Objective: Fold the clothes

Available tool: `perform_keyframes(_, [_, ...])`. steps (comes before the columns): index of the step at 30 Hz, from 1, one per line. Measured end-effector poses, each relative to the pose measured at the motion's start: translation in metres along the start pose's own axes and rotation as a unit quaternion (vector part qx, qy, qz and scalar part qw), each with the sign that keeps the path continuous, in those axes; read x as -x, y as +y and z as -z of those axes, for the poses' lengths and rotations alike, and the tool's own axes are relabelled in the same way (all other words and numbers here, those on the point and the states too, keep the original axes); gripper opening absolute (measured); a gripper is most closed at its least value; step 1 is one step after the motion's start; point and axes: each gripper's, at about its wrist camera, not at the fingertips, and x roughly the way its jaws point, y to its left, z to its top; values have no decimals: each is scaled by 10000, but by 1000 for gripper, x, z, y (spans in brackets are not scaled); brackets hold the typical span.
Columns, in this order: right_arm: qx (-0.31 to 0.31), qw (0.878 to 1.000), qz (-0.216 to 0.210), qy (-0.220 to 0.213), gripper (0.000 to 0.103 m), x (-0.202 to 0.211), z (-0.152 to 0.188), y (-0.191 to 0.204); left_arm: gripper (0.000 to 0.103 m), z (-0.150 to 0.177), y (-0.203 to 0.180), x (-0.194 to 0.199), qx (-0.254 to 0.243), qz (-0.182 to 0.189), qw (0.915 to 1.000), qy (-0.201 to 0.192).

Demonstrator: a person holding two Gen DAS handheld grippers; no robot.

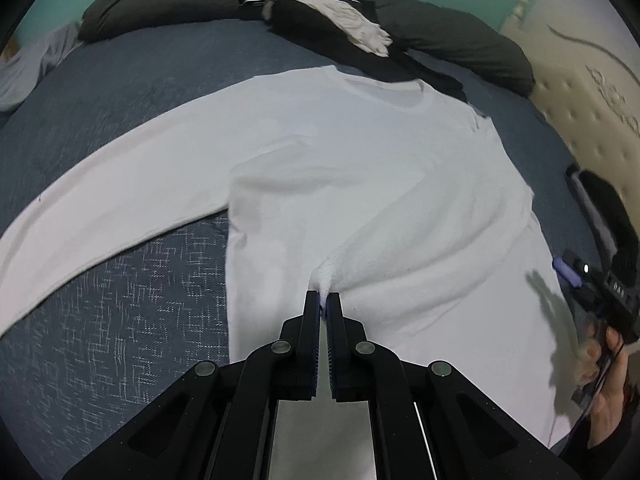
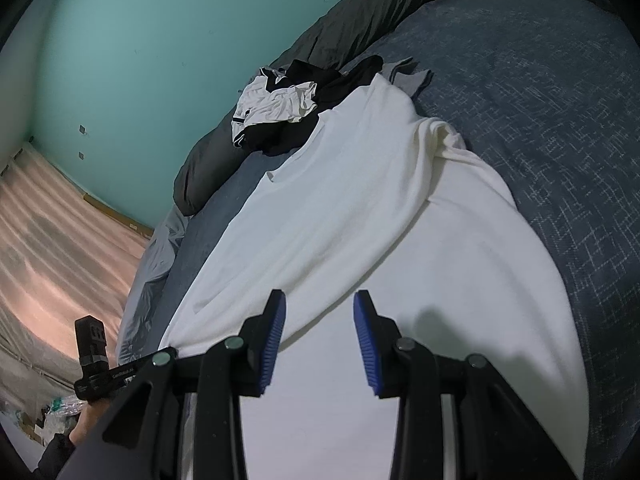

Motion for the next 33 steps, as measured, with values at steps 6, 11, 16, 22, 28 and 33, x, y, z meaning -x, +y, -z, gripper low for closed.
perform_keyframes(6, [38,10000,-29,20,35,-1,1,2,16,6,8,-16,280,-10,9994,216])
perform_keyframes(11, [-31,10000,-46,5,35,0,0,0,44,19,14,-5,479,20,9986,214])
perform_keyframes(16, [-10,10000,-72,12,35,1,2,2,44,33,1,-12,533,352,9973,374])
perform_keyframes(22, [-31,10000,-51,9,35,1,3,2,43,40,-17,-28,597,801,9937,501])
perform_keyframes(28, [-50,10000,-76,20,35,0,2,3,1,37,-20,-31,523,745,9943,557])
perform_keyframes(33, [-71,9999,-92,10,35,0,3,3,1,30,-18,-6,406,760,9956,380])
